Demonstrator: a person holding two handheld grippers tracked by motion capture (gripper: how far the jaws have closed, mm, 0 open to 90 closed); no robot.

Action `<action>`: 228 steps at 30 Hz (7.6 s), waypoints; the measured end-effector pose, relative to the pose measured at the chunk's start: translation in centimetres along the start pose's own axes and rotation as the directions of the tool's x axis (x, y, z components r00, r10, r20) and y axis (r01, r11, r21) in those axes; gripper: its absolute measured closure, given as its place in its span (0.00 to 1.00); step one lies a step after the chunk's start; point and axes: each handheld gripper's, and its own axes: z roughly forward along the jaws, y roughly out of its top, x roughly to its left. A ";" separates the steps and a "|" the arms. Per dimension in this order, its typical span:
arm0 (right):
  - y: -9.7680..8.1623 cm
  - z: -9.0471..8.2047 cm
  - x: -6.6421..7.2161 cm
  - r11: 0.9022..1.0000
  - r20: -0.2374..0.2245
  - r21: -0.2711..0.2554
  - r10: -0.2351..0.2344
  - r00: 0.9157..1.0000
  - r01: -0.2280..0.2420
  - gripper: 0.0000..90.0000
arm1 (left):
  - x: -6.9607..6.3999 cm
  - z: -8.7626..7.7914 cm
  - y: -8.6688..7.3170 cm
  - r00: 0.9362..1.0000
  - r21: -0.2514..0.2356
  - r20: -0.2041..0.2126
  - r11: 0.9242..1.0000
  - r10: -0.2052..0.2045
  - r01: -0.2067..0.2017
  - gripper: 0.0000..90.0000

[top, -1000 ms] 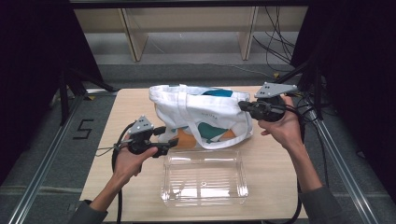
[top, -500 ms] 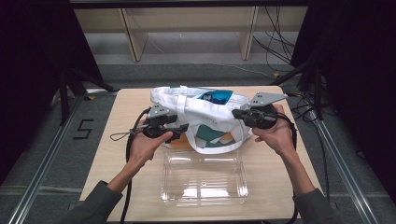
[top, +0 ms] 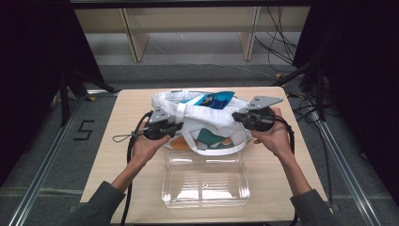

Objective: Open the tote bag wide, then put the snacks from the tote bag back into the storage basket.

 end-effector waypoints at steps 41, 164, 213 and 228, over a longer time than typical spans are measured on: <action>-5.0 7.6 0.5 0.990 -0.054 0.139 0.038 0.998 -0.030 0.98 | 3.0 -5.3 -2.3 0.993 -0.033 0.072 0.995 -0.093 0.096 0.91; -7.8 7.1 -1.3 0.930 -0.049 0.366 0.054 0.997 -0.032 1.00 | 7.8 4.7 -5.7 0.988 0.151 -0.047 0.977 -0.148 0.153 0.93; -4.0 1.9 -2.6 0.973 0.010 0.143 0.184 0.983 -0.183 0.44 | 1.2 -7.6 -10.8 0.987 0.119 -0.010 0.980 -0.158 0.158 0.38; -2.6 1.1 -2.1 0.983 0.012 0.118 0.137 0.991 -0.137 0.35 | -0.9 -9.4 -13.6 0.988 0.171 -0.030 0.973 -0.153 0.156 0.31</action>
